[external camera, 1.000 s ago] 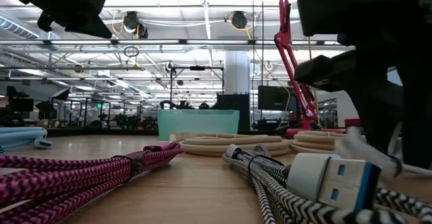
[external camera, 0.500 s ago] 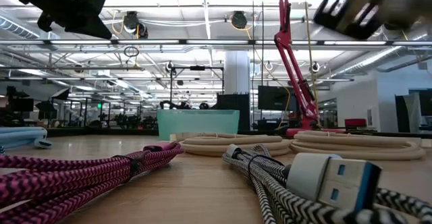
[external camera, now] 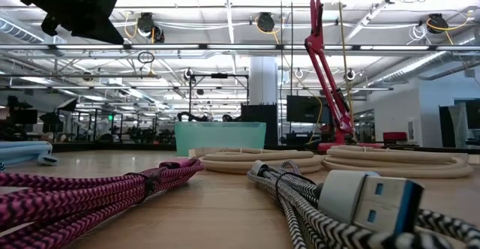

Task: Pick & Place USB Port
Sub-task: Put the white USB cable into the transparent bin

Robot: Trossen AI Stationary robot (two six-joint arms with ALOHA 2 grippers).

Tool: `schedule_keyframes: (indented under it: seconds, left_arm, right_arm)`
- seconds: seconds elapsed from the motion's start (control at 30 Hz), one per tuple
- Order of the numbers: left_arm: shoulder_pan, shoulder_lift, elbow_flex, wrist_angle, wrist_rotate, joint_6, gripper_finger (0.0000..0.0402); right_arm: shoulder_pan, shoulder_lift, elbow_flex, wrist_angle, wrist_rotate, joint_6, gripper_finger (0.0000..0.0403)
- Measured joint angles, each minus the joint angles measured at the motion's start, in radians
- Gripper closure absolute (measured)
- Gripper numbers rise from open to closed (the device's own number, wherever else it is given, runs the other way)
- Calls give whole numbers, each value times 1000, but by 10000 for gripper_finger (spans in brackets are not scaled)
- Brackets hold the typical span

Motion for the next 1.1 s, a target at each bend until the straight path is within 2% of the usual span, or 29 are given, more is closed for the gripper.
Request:
schedule_keyframes:
  seconds: [0.13, 0.3, 0.4, 0.5, 0.67, 0.8, 1.1]
  left_arm:
    - [0, 0, 0, 0, 9, -2, 394]
    - [0, 0, 0, 1, 23, -3, 394]
    - [0, 0, 0, 1, 23, -3, 394]
    - [0, 0, 0, 1, 23, -3, 394]
    - [0, 0, 0, 1, 24, -3, 394]
    - [0, 0, 0, 0, 24, -3, 394]
    - [0, 5, 0, 1, 26, -6, 394]
  right_arm:
    - [78, 26, -38, 53, -21, 61, 353]
    - [107, 56, -151, 258, -127, 138, 353]
    - [112, 61, -234, 330, -134, 169, 353]
    - [114, 61, -319, 368, -166, 193, 353]
    - [113, 60, -421, 376, -292, 264, 353]
    - [112, 60, -446, 381, -340, 278, 353]
    - [109, 53, -447, 442, -330, 303, 321]
